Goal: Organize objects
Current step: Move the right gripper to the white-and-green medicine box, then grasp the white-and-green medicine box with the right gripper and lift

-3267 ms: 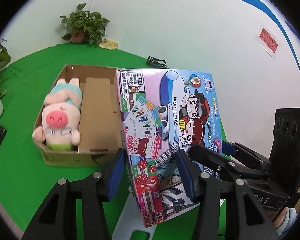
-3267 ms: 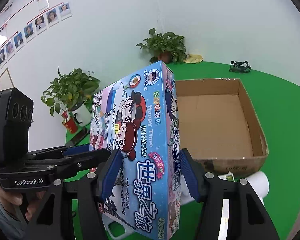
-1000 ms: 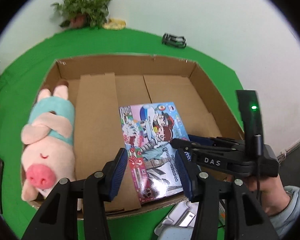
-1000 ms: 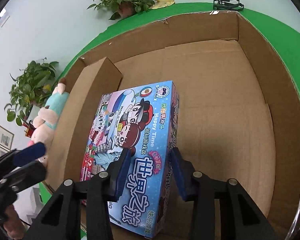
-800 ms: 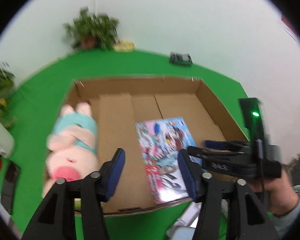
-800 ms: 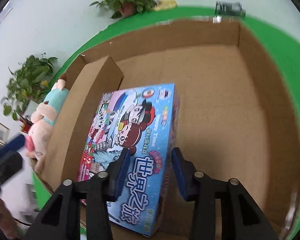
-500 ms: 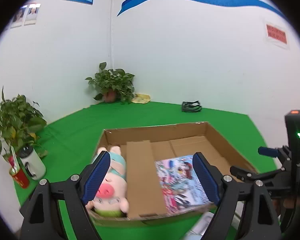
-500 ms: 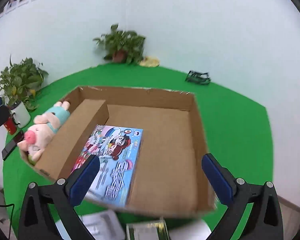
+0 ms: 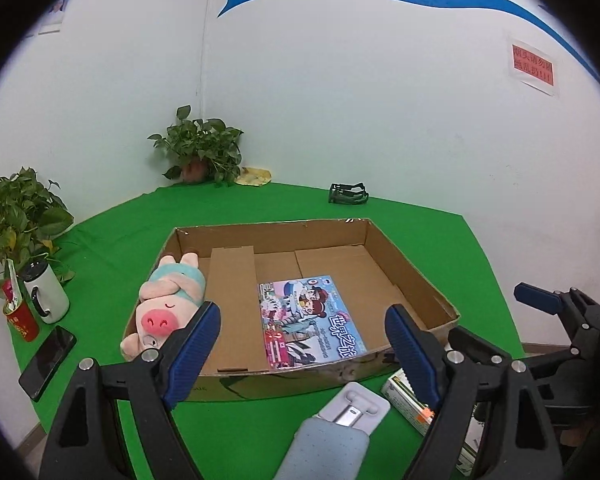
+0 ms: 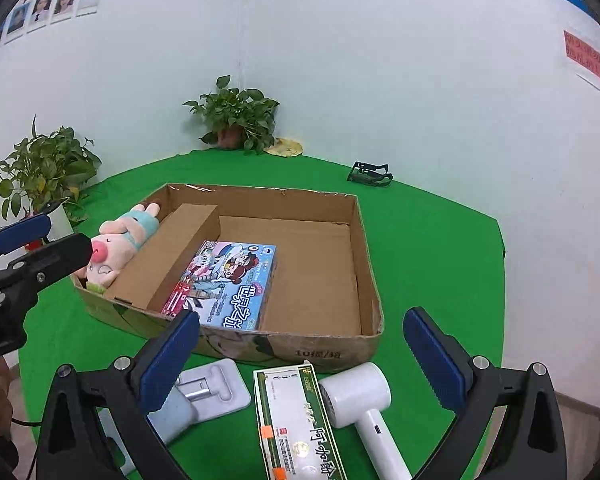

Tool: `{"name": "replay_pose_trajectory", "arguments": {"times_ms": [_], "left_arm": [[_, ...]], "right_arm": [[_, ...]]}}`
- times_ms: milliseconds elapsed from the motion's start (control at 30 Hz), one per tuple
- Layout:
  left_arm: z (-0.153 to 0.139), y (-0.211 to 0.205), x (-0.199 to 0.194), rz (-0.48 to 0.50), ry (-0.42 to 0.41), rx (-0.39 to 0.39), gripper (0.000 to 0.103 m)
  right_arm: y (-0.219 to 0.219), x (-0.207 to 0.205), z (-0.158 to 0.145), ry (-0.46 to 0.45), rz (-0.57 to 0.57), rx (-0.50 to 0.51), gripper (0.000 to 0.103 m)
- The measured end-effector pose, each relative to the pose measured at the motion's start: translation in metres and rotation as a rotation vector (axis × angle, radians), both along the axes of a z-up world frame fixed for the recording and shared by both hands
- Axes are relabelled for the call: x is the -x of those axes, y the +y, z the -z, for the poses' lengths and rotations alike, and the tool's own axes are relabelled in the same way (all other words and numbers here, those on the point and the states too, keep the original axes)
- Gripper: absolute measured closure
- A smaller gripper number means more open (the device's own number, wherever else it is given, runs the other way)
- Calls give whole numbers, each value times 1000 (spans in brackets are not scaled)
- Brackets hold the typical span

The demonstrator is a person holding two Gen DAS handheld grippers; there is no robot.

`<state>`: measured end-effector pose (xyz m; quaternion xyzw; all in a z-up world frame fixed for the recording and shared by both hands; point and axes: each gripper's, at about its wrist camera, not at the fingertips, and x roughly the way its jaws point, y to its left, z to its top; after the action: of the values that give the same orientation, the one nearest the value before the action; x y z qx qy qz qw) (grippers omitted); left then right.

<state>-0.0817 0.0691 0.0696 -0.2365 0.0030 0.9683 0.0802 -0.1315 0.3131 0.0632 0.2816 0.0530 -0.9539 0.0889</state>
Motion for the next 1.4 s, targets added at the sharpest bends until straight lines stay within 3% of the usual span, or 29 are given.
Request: {"name": "replay_pose_trajectory", "arguments": {"times_ms": [267, 333, 400, 467, 533, 667, 967, 1167, 1233, 1300, 1400], "left_arm": [[3, 4, -5, -4, -19, 0, 21], [6, 4, -5, -1, -32, -2, 28], [10, 4, -5, 14, -54, -11, 53], [17, 5, -2, 33, -87, -23, 56], [25, 7, 3, 78, -139, -77, 55], [46, 14, 14, 149, -287, -124, 23], [98, 36, 30, 211, -492, -181, 23], [105, 42, 25, 238, -522, -166, 23], [108, 43, 24, 264, -541, -181, 23], [111, 45, 24, 286, -569, -189, 23], [118, 49, 25, 333, -629, -220, 23]], "right_arm": [[12, -13, -3, -5, -24, 35, 0], [14, -14, -3, -6, -29, 48, 0], [15, -18, -2, -11, -36, 56, 0], [14, -22, 0, -10, -55, 56, 0], [14, -26, 2, -6, -81, 53, 0], [25, -37, 19, -33, -160, 67, 0], [63, -38, 96, -291, -228, 103, 1], [49, -32, 126, -381, -226, 55, 16], [44, -28, 135, -411, -216, 46, 32], [40, -29, 141, -434, -202, 38, 39], [33, -39, 144, -426, -176, 23, 40]]}}
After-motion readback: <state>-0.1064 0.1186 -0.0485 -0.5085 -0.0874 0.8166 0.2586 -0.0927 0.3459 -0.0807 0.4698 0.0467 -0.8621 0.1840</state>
